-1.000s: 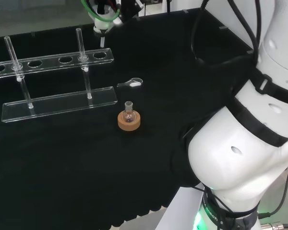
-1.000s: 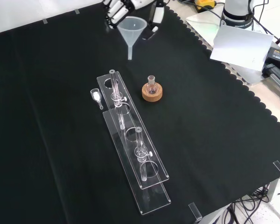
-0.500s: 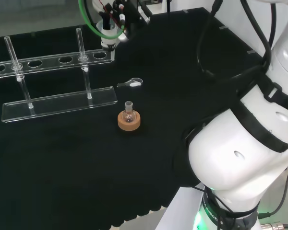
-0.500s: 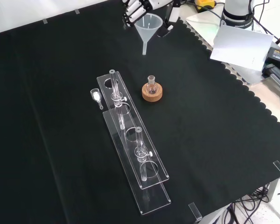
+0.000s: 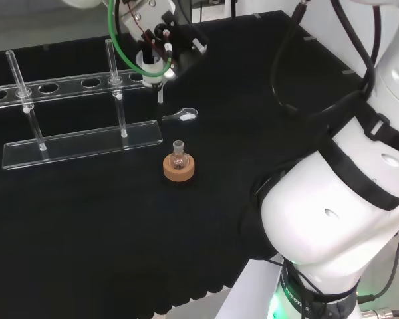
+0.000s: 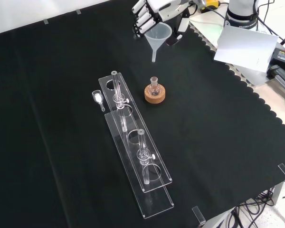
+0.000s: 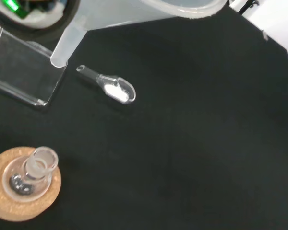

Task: Place the funnel on the round-bottom flask.

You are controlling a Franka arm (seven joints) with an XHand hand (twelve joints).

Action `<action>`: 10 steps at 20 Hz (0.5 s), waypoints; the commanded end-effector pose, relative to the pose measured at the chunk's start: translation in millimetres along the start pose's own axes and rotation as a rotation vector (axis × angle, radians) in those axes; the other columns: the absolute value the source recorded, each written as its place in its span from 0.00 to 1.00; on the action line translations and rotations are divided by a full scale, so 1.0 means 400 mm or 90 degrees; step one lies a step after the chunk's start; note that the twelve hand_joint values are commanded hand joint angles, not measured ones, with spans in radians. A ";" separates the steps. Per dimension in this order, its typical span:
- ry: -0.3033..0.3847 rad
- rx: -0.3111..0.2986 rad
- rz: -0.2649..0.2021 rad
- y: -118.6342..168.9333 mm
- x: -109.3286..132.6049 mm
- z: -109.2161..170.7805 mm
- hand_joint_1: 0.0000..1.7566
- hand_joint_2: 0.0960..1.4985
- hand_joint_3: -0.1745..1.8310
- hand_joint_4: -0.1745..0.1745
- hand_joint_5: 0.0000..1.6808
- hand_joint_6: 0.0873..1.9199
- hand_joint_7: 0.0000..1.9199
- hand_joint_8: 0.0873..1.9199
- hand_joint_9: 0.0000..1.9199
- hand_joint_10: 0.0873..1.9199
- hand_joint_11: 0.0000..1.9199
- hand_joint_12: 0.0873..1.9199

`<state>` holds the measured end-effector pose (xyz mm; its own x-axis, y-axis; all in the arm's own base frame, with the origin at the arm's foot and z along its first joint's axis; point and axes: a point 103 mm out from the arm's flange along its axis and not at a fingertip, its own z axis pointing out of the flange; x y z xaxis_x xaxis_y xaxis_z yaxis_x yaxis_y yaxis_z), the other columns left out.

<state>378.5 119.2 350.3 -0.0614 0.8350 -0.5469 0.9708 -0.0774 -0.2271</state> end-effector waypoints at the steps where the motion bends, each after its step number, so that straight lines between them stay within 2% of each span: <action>1: -0.006 0.017 -0.007 0.015 0.034 0.055 0.50 0.41 0.40 0.55 0.47 0.36 0.38 0.30 0.51 0.18 0.36 0.62; 10: -0.011 0.044 -0.013 0.038 0.052 0.118 0.50 0.41 0.40 0.56 0.48 0.36 0.38 0.30 0.50 0.18 0.36 0.62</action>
<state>380.3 114.6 306.6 -0.0861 0.8273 -0.5551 0.9555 -0.0891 -0.2810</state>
